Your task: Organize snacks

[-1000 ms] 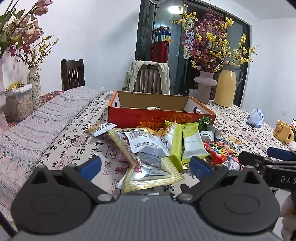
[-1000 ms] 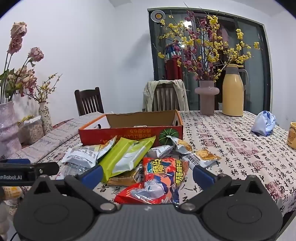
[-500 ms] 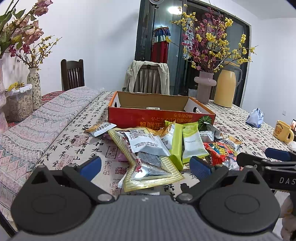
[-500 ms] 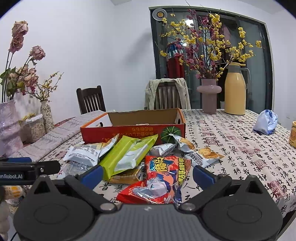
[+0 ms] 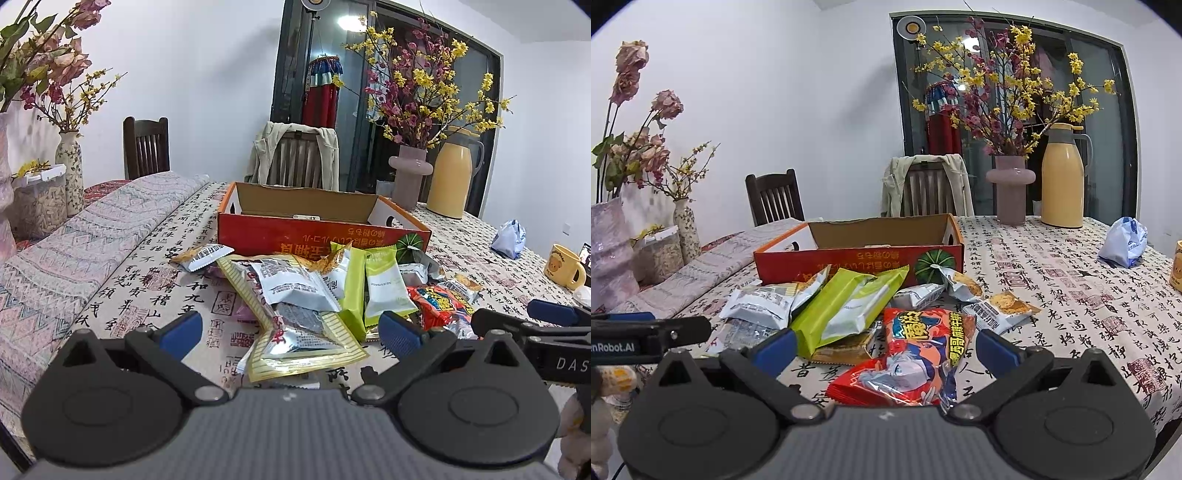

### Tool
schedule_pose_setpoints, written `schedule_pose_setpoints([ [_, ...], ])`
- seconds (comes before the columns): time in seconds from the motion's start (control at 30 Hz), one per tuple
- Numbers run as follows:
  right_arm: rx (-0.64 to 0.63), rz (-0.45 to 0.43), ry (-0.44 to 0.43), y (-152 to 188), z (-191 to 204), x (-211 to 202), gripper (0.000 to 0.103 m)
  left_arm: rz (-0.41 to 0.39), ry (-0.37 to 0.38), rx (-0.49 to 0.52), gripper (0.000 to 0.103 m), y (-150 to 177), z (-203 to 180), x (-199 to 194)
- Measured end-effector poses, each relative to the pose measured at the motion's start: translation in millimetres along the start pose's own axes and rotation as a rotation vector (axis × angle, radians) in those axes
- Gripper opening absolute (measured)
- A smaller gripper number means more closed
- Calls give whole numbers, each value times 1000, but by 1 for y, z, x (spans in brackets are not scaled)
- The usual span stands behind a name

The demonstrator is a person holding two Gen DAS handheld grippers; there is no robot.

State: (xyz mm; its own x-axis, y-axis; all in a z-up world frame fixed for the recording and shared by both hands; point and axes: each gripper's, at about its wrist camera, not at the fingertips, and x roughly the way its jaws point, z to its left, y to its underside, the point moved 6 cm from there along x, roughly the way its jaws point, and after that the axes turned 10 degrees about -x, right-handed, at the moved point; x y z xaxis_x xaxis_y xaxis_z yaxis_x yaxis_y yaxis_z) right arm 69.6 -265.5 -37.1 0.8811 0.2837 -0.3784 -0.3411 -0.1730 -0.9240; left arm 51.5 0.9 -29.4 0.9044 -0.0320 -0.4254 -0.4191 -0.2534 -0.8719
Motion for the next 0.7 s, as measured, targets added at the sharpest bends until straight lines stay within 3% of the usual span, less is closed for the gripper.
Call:
schedule_pose_setpoints([
  [0.7, 0, 2, 0, 1, 1, 0, 103, 3, 1, -9, 103, 1, 2, 1],
])
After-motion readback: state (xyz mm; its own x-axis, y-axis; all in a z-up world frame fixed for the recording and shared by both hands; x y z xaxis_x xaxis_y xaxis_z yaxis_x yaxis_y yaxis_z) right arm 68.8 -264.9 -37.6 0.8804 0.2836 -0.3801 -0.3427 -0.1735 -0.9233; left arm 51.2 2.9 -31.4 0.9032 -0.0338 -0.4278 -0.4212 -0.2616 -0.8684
